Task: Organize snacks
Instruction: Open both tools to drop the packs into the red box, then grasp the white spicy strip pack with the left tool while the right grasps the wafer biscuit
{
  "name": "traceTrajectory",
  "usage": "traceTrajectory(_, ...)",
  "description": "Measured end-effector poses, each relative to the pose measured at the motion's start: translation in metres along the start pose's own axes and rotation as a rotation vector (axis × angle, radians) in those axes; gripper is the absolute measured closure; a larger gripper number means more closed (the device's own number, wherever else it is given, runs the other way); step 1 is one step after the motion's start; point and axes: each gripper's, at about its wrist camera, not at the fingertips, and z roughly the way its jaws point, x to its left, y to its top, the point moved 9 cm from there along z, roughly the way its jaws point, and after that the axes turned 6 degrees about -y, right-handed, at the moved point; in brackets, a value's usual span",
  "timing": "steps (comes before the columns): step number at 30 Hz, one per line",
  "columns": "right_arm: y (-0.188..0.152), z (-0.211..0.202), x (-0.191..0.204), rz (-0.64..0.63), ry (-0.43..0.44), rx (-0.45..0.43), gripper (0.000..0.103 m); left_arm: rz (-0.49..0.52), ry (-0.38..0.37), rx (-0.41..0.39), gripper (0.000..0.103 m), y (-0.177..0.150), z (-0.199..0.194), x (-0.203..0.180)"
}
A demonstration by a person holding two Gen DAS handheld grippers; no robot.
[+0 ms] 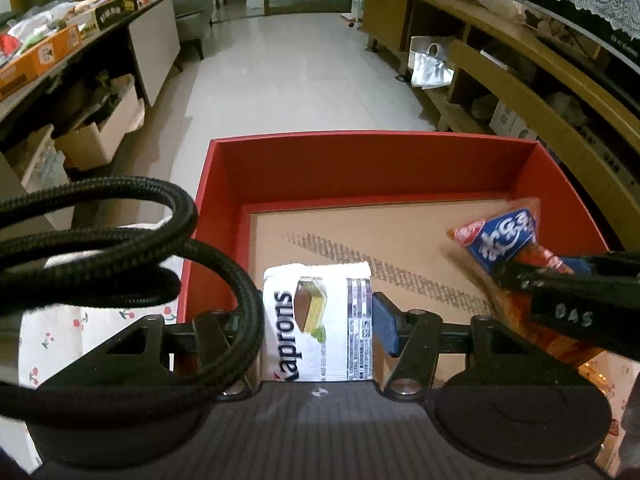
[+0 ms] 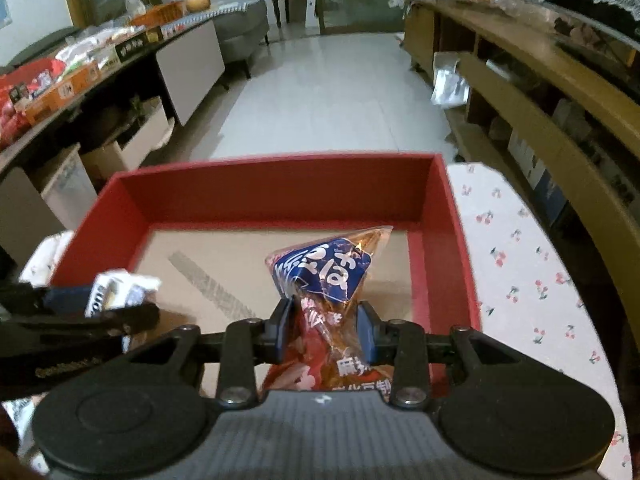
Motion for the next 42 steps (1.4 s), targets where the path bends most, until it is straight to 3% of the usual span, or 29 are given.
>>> traceTrajectory(11, 0.006, -0.016, -0.001, 0.029, 0.0, -0.038, 0.041, 0.048, 0.007, -0.022, 0.022, 0.003, -0.007, -0.005)
traceTrajectory(17, 0.013, -0.043, 0.0, 0.047, -0.006, -0.08, 0.04, 0.059, 0.002, -0.056, 0.02, 0.005, -0.025, -0.008)
traceTrajectory(24, -0.001, -0.076, 0.014, 0.034, 0.018, -0.092, 0.039, 0.062, 0.0, -0.089, 0.017, -0.004, -0.058, 0.001)
traceTrajectory(35, -0.043, -0.097, 0.047, -0.032, 0.074, -0.031, 0.037, -0.001, 0.012, -0.037, 0.016, -0.046, -0.085, 0.046)
traceTrajectory(42, -0.061, -0.1, 0.068, -0.063, 0.128, 0.019, 0.036, 0.048, -0.013, 0.069, 0.016, -0.072, -0.064, 0.066)
